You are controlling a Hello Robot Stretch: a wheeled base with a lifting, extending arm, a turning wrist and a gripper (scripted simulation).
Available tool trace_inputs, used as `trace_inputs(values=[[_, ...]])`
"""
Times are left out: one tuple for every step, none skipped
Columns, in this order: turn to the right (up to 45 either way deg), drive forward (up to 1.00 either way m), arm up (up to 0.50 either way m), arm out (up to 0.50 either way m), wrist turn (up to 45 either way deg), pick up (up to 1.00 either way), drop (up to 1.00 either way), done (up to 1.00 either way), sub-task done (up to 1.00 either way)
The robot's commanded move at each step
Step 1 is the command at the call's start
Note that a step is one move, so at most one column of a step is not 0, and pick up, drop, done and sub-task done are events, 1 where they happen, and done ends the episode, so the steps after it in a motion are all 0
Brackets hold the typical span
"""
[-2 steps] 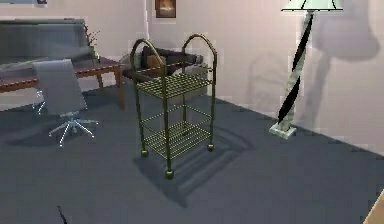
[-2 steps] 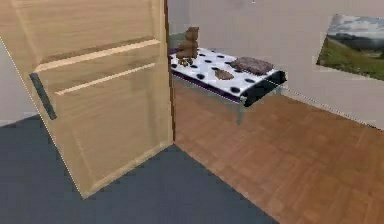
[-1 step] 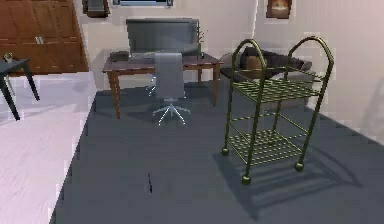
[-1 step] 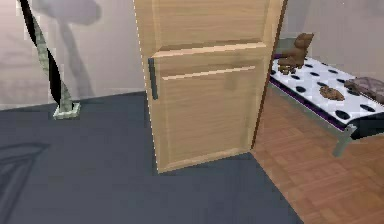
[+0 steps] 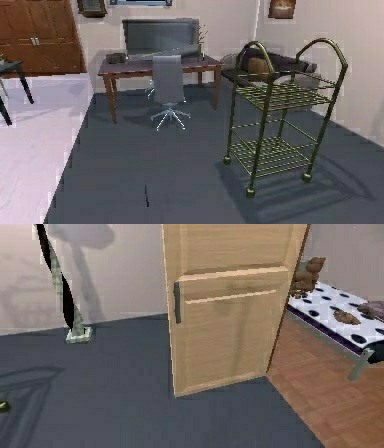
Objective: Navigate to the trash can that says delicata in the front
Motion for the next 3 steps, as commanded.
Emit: trace_inputs(values=[[-45.0, 0.0, 0.0, 0.0, 0.0, 0.0, 0.0, 0.0, 0.0], [-24.0, 0.0, 0.0, 0.0, 0.0, 0.0, 0.0, 0.0, 0.0], [0.0, 1.0, 0.0, 0.0, 0.0, 0.0, 0.0, 0.0, 0.0]])
